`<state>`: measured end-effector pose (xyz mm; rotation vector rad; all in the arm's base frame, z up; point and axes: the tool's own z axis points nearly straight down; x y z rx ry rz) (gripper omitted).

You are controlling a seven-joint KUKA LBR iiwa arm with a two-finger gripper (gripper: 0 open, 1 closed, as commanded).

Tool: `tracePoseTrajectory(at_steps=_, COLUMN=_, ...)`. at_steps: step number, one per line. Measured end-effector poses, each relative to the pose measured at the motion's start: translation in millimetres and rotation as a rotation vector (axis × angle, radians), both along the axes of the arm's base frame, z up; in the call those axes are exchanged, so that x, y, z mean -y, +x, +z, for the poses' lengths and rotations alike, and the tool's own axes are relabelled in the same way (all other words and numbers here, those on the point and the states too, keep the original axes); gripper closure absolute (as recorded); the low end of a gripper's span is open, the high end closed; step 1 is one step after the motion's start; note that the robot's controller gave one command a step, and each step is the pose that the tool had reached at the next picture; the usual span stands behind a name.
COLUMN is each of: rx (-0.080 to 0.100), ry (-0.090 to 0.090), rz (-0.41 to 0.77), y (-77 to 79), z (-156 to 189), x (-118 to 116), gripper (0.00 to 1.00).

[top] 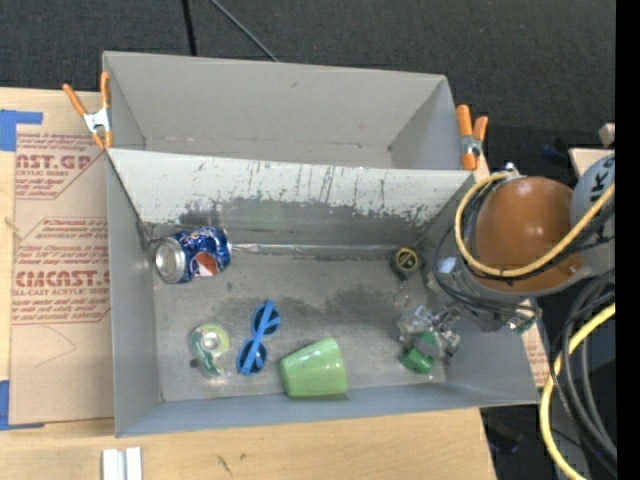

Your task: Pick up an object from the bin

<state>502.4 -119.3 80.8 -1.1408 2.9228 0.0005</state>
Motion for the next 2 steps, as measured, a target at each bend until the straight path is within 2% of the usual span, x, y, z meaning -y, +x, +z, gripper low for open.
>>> tracePoseTrajectory(at_steps=1, rx=-0.003, ry=0.000, rz=0.000, y=-1.0, z=-1.3, x=0.1, gripper=0.00)
tracePoseTrajectory(at_steps=2, rx=0.000, ry=0.001, rz=0.000, y=-0.4, z=0.3, x=-0.2, gripper=1.00)
